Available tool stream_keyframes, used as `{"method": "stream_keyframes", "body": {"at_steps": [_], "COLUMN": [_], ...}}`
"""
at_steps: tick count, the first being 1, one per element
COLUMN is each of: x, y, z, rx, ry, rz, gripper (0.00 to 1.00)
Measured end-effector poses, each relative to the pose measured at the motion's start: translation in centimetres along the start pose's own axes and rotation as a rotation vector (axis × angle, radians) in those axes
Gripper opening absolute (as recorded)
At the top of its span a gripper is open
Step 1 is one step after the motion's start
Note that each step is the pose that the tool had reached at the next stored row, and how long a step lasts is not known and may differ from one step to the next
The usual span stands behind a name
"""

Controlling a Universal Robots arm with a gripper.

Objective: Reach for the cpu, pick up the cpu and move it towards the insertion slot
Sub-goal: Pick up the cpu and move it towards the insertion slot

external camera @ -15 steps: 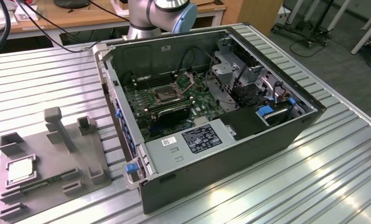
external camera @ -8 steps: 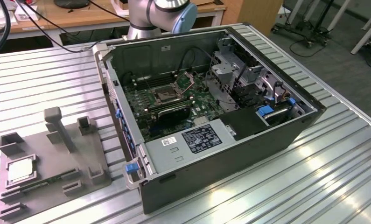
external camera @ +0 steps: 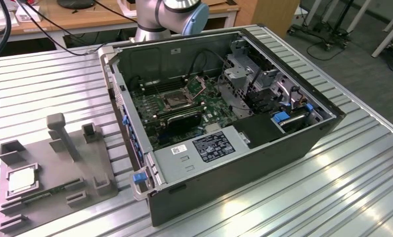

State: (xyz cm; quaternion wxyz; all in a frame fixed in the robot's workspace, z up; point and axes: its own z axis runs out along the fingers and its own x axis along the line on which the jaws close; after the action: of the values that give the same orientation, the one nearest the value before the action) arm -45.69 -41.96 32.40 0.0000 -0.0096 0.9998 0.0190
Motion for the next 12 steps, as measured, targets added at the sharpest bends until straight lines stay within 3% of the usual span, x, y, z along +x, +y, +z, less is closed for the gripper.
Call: {"method": "stream_keyframes", "body": {"at_steps": [2,5,6,12], "x": [0.0,0.0,0.0,0.0], "y": [0.0,-0.01,-0.01,-0.03], "z": [0.0,0.0,0.0,0.02], "rx": [0.0001,0.0,0.0,0.0], "ry": [0.0,0.0,0.0001,0.0], "rz": [0.0,0.0,0.0,0.0], "gripper": [0.64,0.65,0.71,0.71]}}
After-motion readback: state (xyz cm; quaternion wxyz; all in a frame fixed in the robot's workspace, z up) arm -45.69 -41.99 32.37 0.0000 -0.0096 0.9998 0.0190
